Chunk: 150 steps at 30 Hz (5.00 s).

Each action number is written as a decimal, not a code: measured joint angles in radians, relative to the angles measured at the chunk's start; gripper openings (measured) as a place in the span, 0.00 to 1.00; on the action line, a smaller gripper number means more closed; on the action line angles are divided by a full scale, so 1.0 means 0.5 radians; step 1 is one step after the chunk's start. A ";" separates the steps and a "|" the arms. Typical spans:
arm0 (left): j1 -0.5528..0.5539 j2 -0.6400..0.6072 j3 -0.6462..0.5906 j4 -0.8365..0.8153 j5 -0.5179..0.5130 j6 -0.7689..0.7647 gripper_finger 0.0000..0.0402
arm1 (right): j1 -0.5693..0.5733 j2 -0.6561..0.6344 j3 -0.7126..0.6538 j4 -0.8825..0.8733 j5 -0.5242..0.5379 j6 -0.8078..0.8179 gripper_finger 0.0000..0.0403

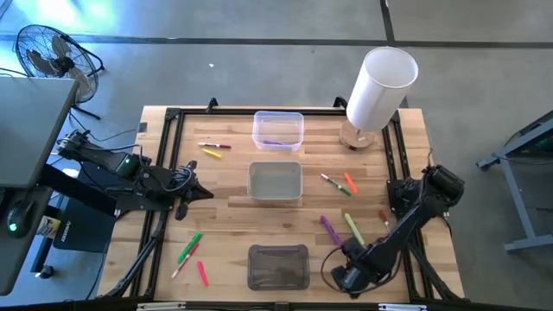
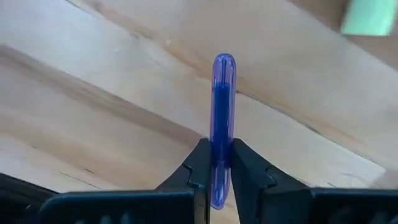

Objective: Pick & Place Markers
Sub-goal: Put the violet pen into the black bin, then put the pink marker into the gray bin

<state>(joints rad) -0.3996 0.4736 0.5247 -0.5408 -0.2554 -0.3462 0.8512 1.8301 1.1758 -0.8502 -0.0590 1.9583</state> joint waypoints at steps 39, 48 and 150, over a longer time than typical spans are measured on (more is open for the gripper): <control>-0.001 0.000 0.000 -0.001 -0.038 0.001 0.00 | -0.574 0.114 1.068 -0.183 0.646 -1.854 0.07; 0.000 0.000 0.000 -0.036 -0.036 0.001 0.00 | -0.729 0.512 1.297 -0.114 0.284 -2.168 0.07; -1.153 2.149 1.070 -0.772 0.854 -3.545 0.31 | -1.753 -2.586 -2.045 2.309 -0.137 -3.113 0.00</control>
<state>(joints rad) -0.9762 1.5480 1.0599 -0.9267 0.1716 -2.1187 -0.0253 0.5369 0.1532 0.3042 -0.1276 0.4015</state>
